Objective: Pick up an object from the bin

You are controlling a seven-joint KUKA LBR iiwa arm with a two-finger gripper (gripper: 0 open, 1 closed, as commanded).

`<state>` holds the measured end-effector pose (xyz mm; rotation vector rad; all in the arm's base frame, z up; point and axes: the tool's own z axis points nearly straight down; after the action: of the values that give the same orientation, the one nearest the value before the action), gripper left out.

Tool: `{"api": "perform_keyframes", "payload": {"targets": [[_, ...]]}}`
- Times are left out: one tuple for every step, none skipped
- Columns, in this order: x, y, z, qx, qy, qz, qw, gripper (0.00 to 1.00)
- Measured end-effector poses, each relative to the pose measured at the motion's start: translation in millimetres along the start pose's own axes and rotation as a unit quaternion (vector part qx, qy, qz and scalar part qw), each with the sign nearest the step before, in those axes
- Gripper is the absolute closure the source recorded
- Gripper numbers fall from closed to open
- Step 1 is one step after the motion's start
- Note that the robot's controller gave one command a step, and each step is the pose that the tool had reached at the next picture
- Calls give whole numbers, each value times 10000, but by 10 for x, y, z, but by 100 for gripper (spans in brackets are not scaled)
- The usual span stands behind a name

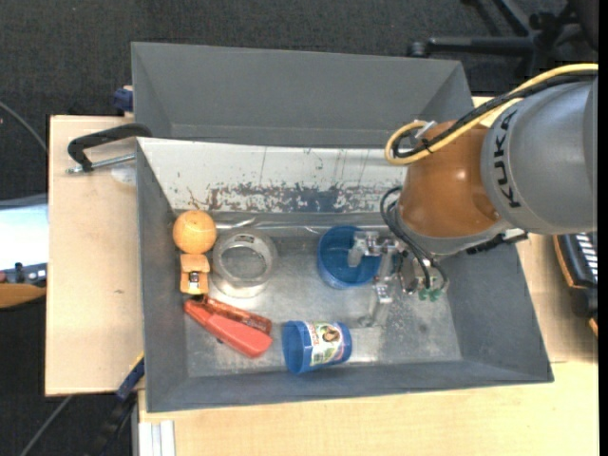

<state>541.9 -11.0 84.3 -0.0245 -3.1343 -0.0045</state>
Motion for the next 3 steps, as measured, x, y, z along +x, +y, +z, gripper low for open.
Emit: {"api": "perform_keyframes", "payload": {"targets": [[-203, -39, 118, 1, -73, -338, 9994, 100], [-203, -39, 118, 0, -73, -337, 9994, 100], [-334, -43, 120, -2, -98, -360, 9993, 100]]}}
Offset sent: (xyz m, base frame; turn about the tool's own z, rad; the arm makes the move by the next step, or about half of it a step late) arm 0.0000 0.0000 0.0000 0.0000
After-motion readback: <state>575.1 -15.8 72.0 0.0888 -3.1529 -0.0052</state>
